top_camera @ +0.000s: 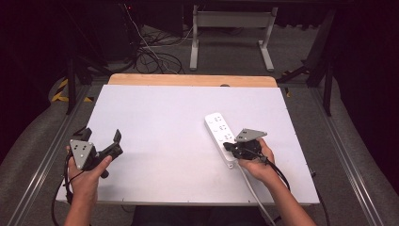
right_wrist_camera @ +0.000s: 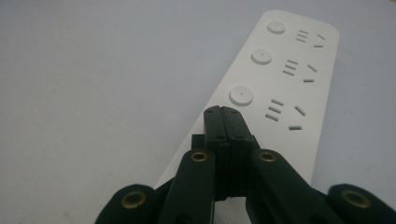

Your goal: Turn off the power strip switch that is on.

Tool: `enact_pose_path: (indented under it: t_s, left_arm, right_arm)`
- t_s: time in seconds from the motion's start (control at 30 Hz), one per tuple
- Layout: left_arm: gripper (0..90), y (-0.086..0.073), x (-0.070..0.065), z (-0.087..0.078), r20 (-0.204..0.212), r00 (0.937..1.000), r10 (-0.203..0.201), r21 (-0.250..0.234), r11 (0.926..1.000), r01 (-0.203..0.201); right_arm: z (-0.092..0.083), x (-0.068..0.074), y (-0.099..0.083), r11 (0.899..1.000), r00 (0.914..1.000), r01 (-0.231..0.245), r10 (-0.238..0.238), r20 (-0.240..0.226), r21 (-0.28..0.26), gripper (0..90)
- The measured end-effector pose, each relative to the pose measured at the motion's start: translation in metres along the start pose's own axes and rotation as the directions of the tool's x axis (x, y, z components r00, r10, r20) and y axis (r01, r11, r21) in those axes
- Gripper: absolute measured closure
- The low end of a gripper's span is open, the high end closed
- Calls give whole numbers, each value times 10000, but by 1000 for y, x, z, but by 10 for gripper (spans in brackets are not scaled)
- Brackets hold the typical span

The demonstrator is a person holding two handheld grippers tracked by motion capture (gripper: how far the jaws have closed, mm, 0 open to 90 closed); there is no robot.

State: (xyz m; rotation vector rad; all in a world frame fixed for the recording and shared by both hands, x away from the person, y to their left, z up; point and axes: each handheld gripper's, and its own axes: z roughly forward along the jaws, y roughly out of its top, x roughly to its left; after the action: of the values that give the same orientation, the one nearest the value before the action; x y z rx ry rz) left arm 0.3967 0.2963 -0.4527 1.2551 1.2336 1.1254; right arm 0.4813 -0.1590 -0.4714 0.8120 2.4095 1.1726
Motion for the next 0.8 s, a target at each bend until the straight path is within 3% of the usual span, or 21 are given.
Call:
enact_pose_path:
  t_s: [0.2, 0.8]
  left_arm:
    - [56, 0, -1, -1, 27, 10000, -5, -26, 10000, 5]
    - [58, 0, 0, 0, 26, 10000, 6, -1, 10000, -6]
  right_arm:
    - [2, 5, 2, 9993, 9991, 321, -327, 273, 207, 900]
    - [1, 2, 1, 9999, 9999, 124, -124, 63, 79, 900]
